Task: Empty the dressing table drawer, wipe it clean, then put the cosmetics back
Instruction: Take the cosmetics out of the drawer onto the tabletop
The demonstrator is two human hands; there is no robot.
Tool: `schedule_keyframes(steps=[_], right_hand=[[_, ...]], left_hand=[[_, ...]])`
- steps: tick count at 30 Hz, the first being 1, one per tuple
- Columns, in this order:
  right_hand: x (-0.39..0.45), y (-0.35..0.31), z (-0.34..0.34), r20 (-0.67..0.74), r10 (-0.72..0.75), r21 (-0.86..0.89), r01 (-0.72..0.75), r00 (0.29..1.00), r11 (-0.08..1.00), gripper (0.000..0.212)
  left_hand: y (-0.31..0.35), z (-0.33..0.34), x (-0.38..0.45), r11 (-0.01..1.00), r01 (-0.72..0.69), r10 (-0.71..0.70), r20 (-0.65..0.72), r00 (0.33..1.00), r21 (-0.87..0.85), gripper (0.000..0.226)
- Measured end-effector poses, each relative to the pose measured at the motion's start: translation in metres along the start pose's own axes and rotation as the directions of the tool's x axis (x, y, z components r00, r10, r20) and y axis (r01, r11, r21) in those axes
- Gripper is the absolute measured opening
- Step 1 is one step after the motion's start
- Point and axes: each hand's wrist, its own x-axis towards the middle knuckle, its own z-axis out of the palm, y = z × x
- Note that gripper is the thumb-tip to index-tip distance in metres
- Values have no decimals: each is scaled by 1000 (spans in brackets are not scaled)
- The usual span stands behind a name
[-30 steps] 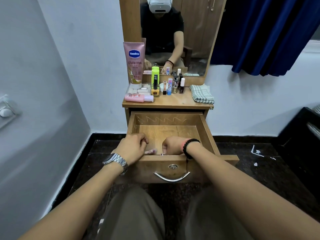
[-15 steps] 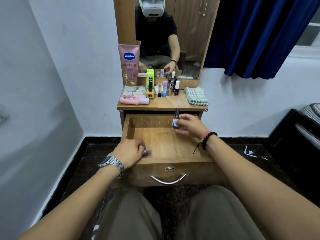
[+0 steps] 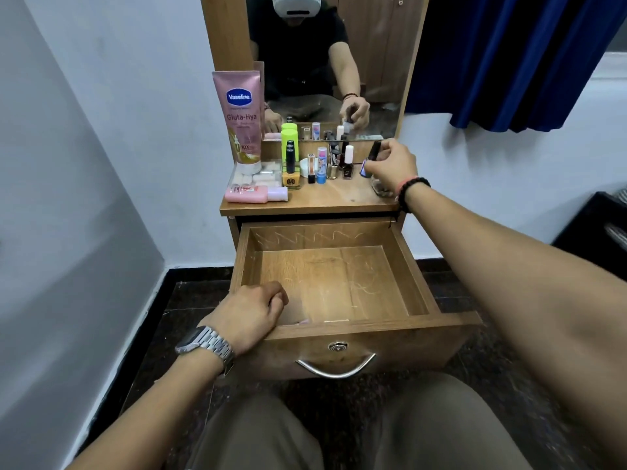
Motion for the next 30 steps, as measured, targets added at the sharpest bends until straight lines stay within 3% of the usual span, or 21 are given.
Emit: schedule_keyframes(steps=[6, 11, 19, 22, 25, 27, 29, 30], right_hand=[[47, 8, 0, -8, -13, -215, 11, 1000, 977, 33], [71, 12, 14, 33, -57, -238, 64, 998, 969, 31], [88, 24, 36, 46, -60, -329, 72, 997, 942, 49], [85, 28, 35, 28, -48, -315, 54, 998, 947, 47], [64, 29, 21, -198, -119, -150, 90, 973, 985, 35], [36, 23, 6, -308, -222, -63, 213, 925, 975, 33], [2, 16, -5, -293, -335, -42, 338, 896, 940, 33], [-16, 15, -8, -215, -384, -36, 386, 898, 922, 32]], left_hand=[[-2, 2, 1, 1000, -9, 8, -16, 1000, -30, 26], [-5, 6, 3, 999, -21, 20, -34, 999, -31, 24], [-9, 8, 3, 999, -4, 3, -25, 1000, -40, 24], [-7, 8, 2, 999, 2, -2, -3, 1000, -33, 26], [-6, 5, 1, 999, 9, -9, 18, 1000, -46, 28], [-6, 4, 0, 999, 18, -17, 22, 1000, -42, 27], [-5, 4, 1, 1000, 9, -9, 22, 1000, -28, 27], [-5, 4, 2, 1000, 7, -6, 22, 1000, -25, 27]])
